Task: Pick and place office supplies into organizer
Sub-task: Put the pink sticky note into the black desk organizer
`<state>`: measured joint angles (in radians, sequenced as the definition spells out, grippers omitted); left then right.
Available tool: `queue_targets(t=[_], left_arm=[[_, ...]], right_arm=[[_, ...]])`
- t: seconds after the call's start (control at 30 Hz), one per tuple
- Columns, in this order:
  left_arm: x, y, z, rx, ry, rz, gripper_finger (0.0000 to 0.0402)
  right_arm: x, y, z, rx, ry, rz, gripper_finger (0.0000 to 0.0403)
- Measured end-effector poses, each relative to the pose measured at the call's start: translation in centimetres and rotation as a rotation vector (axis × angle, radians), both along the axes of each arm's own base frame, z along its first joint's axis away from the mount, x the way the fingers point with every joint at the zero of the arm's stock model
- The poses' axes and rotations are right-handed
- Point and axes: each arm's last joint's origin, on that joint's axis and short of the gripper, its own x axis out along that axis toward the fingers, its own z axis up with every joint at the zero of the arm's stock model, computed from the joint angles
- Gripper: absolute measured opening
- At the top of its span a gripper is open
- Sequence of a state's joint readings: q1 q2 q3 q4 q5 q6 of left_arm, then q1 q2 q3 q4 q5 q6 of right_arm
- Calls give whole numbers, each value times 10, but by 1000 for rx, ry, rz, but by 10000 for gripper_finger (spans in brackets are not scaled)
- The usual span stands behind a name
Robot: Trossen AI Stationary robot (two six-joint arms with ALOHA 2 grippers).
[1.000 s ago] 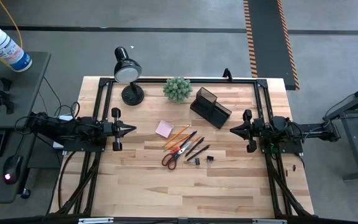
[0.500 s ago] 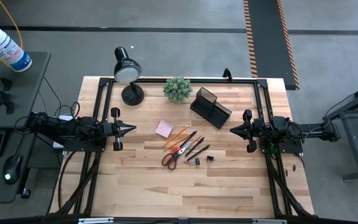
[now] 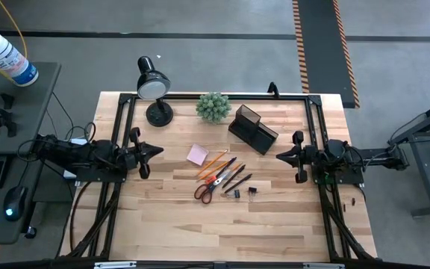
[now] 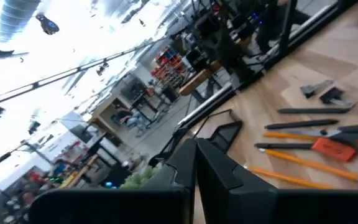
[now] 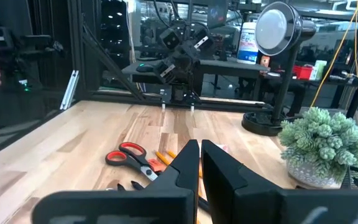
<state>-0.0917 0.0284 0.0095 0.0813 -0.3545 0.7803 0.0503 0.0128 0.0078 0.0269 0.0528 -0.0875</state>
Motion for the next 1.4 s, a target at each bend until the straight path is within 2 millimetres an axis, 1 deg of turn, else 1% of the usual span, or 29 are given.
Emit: queue_targets(t=[0.13, 0.27, 0.5, 0.63, 0.77, 0.93, 1.07, 1.2, 1.3, 1.4], left_arm=[[0, -2, 0, -23, -3, -57, 1], [1, -3, 0, -94, -18, -95, 1], [1, -3, 0, -210, -44, -105, 7], [1, -3, -1, -274, -52, -121, 29], [1, -3, -1, -304, -58, -114, 60], [1, -3, -1, -329, -64, -106, 106], [1, -2, -1, -333, -67, -91, 138], [0, -1, -1, -348, -78, -50, 154], [0, -1, -1, -347, -80, -37, 156], [-1, 0, 3, -345, -77, -30, 156]], right_arm=[[0, 0, 0, 0, 0, 0, 12], [0, 0, 0, 0, 0, 0, 12], [0, 0, 0, 0, -2, -11, 12], [0, 0, 0, 33, -2, -12, 12], [0, 0, 0, 75, -3, -11, 12], [0, -1, 1, 80, -15, -16, 12], [0, -1, 4, 48, -45, -24, 12], [0, -1, 4, 46, -47, -44, 12], [0, -1, 5, 44, -48, -49, 13], [0, -2, 5, 41, -51, -59, 23]])
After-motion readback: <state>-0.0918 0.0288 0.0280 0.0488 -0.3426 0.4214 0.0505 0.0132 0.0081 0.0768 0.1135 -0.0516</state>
